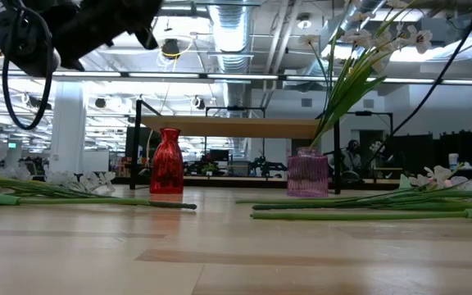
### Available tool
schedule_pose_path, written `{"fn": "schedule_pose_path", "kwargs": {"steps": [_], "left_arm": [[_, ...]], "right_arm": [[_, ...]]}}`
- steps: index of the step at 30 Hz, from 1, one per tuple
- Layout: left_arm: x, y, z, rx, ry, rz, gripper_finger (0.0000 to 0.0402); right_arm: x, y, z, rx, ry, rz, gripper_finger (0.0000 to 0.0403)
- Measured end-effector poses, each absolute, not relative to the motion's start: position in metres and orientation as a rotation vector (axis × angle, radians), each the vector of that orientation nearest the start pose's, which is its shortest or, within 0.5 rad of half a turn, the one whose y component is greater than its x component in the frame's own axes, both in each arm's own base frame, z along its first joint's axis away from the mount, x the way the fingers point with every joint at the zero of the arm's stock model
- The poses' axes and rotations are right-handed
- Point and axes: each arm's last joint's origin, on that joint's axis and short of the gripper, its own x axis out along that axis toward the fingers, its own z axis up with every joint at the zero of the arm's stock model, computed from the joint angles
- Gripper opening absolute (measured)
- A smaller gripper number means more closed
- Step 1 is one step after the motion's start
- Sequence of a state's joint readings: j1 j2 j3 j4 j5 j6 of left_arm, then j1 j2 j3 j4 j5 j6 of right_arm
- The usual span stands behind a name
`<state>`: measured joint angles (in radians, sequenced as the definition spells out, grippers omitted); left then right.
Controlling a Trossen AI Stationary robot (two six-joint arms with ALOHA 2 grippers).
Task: Pick and place flowers into a vace then onto a shelf
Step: Put the dark red tulip into the red vase
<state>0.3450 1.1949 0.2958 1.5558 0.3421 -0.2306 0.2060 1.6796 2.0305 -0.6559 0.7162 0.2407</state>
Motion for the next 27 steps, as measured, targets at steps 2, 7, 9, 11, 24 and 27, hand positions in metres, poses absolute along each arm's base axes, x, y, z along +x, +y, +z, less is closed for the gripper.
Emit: {"fn": "schedule_pose_path", "kwargs": {"steps": [2,7,9,11,24,27], "left_arm": [[0.185,0.056,0.258,-0.018,-0.638,-0.091,0.0000],[0.179,0.050,0.266,-0.048,-0.677,-0.140,0.0000],[0.178,0.046,0.268,-0.049,-0.688,-0.158,0.0000],[0.180,0.044,0.267,-0.050,-0.679,-0.167,0.0000],[0.183,0.040,0.265,-0.024,-0.663,-0.158,0.0000],[0.183,0.040,0.265,-0.026,-0.661,-0.148,0.0000]], "right_arm": [[0.355,0.052,0.477,0.101,0.184,-0.465,0.0113],[0.379,0.050,0.466,0.054,0.171,-0.369,0.0142],[0.385,0.048,0.461,0.038,0.180,-0.349,0.0160],[0.392,0.046,0.459,0.039,0.162,-0.327,0.0178],[0.400,0.040,0.465,0.041,0.077,-0.210,0.0226],[0.401,0.039,0.466,0.033,0.065,-0.168,0.0220]]}}
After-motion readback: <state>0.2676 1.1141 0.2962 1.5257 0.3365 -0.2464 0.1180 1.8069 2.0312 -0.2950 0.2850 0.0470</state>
